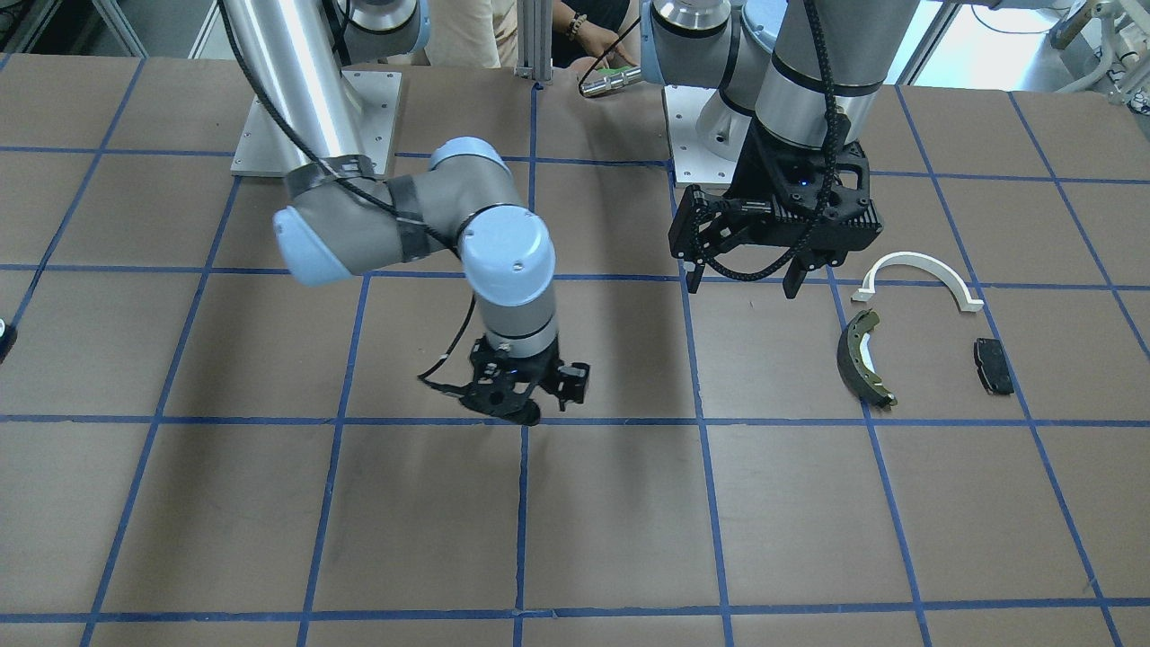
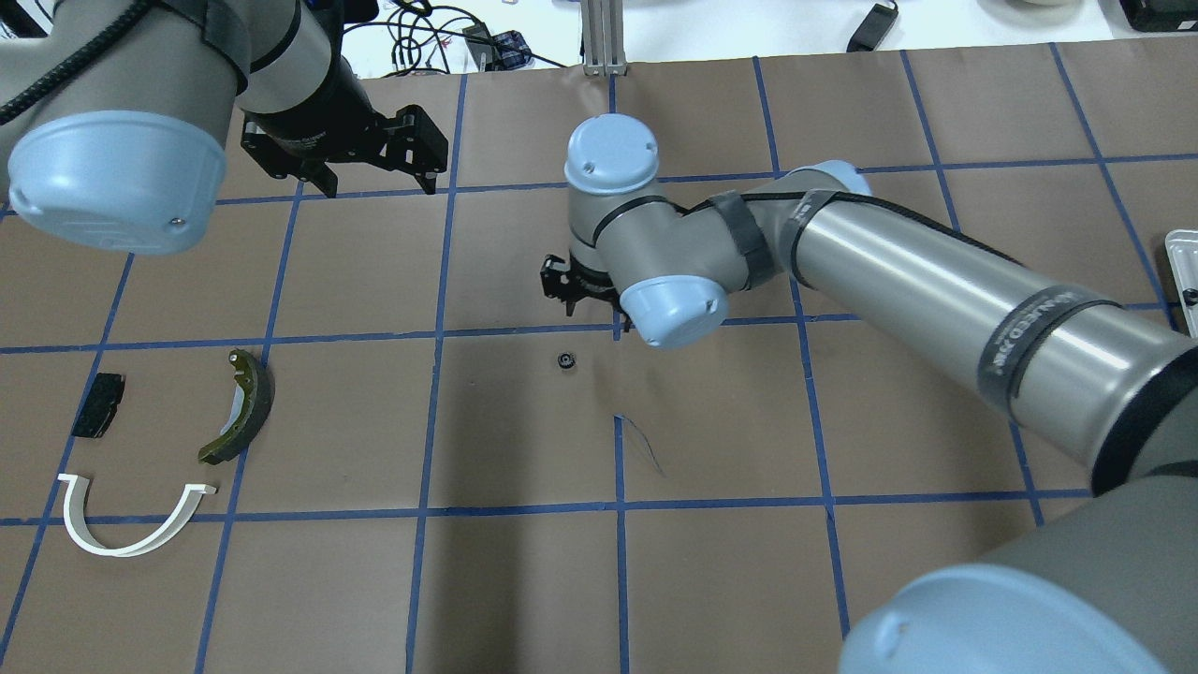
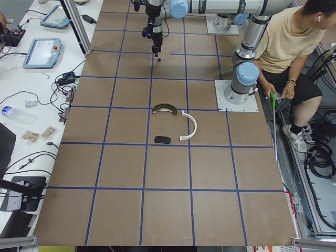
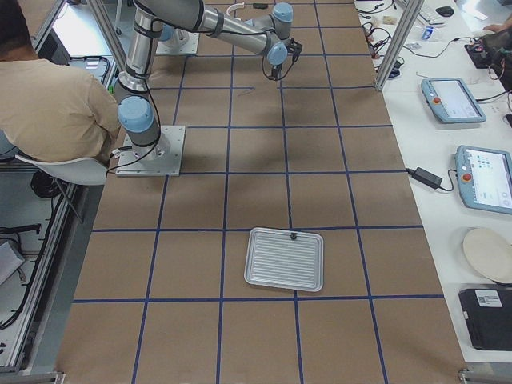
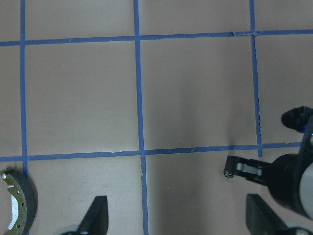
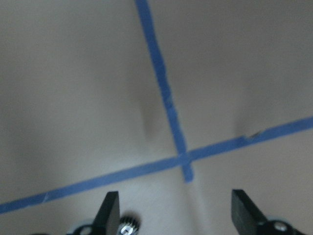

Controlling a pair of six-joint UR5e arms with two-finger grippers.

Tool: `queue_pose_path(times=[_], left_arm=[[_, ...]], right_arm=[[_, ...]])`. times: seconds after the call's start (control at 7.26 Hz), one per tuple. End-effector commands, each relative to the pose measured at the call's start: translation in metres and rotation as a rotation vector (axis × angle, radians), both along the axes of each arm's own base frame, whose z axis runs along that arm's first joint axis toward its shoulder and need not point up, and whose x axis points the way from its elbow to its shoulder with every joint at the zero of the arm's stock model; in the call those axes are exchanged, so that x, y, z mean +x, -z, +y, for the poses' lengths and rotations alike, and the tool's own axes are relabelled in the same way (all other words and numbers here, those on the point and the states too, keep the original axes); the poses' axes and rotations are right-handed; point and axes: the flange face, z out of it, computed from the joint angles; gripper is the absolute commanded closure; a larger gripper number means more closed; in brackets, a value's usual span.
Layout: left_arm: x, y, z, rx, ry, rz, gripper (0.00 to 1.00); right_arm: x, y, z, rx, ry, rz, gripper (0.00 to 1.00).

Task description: Place bearing gear from tray to pile

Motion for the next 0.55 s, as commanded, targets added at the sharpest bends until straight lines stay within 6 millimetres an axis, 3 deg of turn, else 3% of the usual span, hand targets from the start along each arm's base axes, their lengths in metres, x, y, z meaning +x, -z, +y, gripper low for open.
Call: queue_pose_path(times=[0.0,0.14,0.41], left_arm=[[0.000,0.001,0.000,0.001,0.000,-0.002,0.00],[0.000,0.001,0.000,0.003,0.000,-0.002,0.00],[0.000,0.007,0.006,0.012,0.000,0.001,0.00]], right_arm=[[-0.178,-0.065,-0.045,-0.020,-0.200,0.057,0.00],[-0.276,-0.089,-0.055,-0.048,-0.262,0.096,0.00],[-0.412,-0.093,-0.046,-0.025,-0.456,0.111,0.00]])
